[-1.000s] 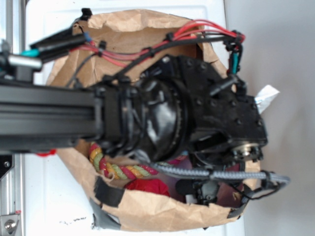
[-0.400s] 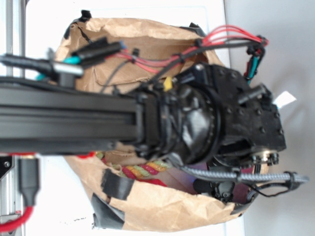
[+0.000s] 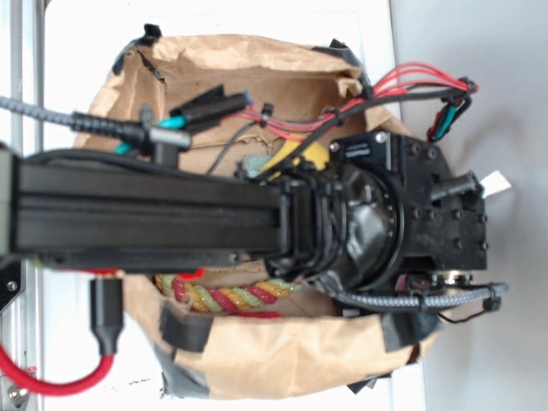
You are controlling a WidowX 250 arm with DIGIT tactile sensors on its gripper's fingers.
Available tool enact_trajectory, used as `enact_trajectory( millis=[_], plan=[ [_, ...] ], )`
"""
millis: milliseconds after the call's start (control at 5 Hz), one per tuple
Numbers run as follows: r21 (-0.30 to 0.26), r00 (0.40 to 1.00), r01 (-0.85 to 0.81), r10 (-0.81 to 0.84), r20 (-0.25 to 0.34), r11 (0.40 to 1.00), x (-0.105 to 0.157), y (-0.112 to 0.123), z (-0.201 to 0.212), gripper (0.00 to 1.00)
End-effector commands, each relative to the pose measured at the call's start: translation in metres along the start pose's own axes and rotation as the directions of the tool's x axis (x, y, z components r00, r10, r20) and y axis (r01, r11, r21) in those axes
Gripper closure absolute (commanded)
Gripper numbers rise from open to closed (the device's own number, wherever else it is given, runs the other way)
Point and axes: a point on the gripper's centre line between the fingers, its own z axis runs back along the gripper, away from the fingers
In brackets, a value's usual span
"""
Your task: Grab the multicolored rope.
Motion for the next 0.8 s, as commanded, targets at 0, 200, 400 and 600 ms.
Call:
enact_trajectory(
  millis=[0,200,400,600],
  plan=[
    [0.043,0.992,-0.013,0.008,0.128,0.999,0.015,0.018,0.026,0.00],
    [0.043,0.992,-0.013,0.008,0.128,0.999,0.015,0.018,0.026,0.00],
    [0.043,0.992,-0.013,0.008,0.128,0.999,0.015,0.018,0.026,0.00],
    [-0.007,0.997,-0.073,0.073,-0.028,0.997,-0.003,0.023,0.022,0.00]
  ],
)
